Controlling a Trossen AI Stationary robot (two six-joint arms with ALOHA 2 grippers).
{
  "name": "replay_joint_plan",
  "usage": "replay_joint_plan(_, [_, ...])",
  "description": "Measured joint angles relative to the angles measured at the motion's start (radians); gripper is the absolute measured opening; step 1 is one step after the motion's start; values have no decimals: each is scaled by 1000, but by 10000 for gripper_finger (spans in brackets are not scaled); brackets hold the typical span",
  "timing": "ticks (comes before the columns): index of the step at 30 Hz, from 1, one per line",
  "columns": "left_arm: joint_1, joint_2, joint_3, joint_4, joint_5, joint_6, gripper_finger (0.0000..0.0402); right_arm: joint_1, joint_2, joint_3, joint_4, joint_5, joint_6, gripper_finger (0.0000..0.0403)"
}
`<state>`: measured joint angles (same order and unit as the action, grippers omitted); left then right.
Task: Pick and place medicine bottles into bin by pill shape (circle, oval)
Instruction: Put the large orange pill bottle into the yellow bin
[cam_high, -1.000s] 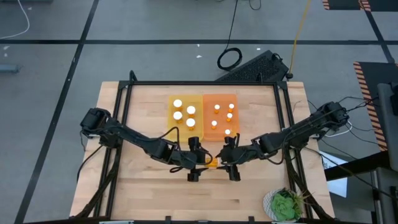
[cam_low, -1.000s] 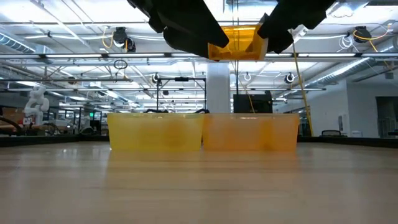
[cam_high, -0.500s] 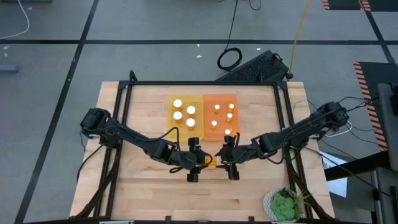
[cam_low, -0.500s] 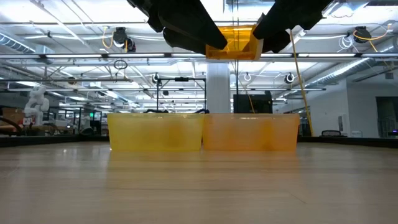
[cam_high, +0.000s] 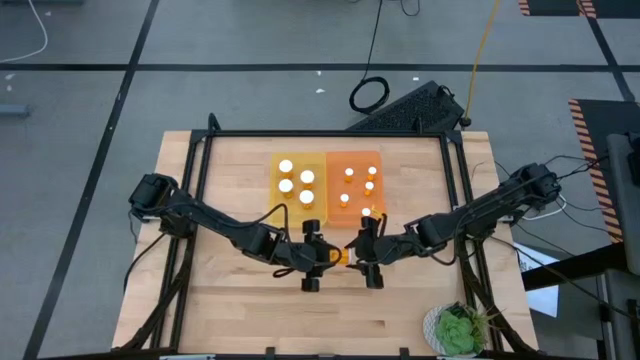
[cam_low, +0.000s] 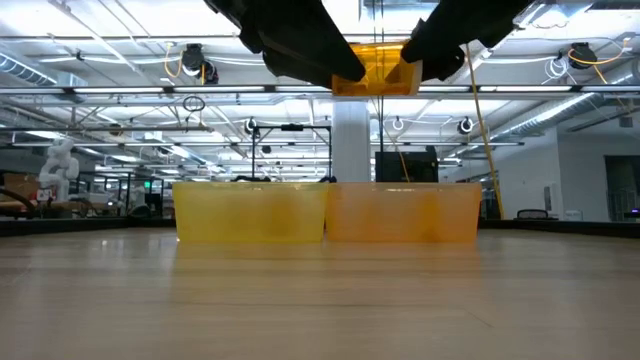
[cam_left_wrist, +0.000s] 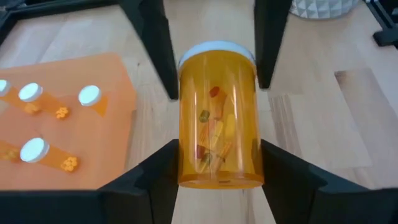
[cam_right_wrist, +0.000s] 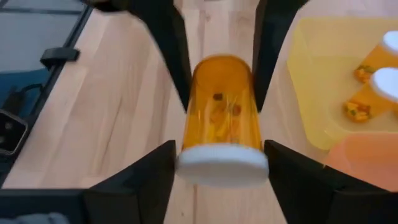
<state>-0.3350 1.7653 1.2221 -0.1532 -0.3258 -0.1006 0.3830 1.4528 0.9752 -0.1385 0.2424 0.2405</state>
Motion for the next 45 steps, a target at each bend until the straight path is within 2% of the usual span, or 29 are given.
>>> replay_joint_plan(5, [1,-41,0,-9,-4,-8,200,17,-31,0,5,22,-18,284])
replay_joint_plan(10, [-9,-113,0,-91,-17,-21,200,52,-111,0,-11,24,-19,318])
replay_joint_plan(12, [-17,-145,0,-126,-18,-33,200,77,-147,-13,0,25,-19,324])
replay_joint_plan(16, [-41,-220,0,-195,-29,-48,200,121,-190,-65,8,111,-32,325])
replay_joint_plan(20, [-81,-292,-12,-216,-130,-52,200,131,-196,-154,154,172,-65,320])
replay_joint_plan(24, [-107,-340,-68,-102,-241,-46,200,118,-183,-274,436,173,-109,319])
replay_joint_plan(30, [-99,-333,-191,274,-259,40,200,90,-141,-425,858,173,-207,318])
replay_joint_plan(34, [-73,-309,-280,570,-224,106,200,57,-91,-451,1098,168,-306,318])
replay_joint_plan(38, [-39,-300,-344,840,-154,127,200,10,-23,-448,1315,94,-383,318])
replay_joint_plan(42, [-12,-290,-382,970,-70,144,200,-38,44,-446,1463,21,-384,318])
replay_joint_plan(45, [5,-256,-381,1031,-46,151,200,-51,81,-431,1511,14,-378,318])
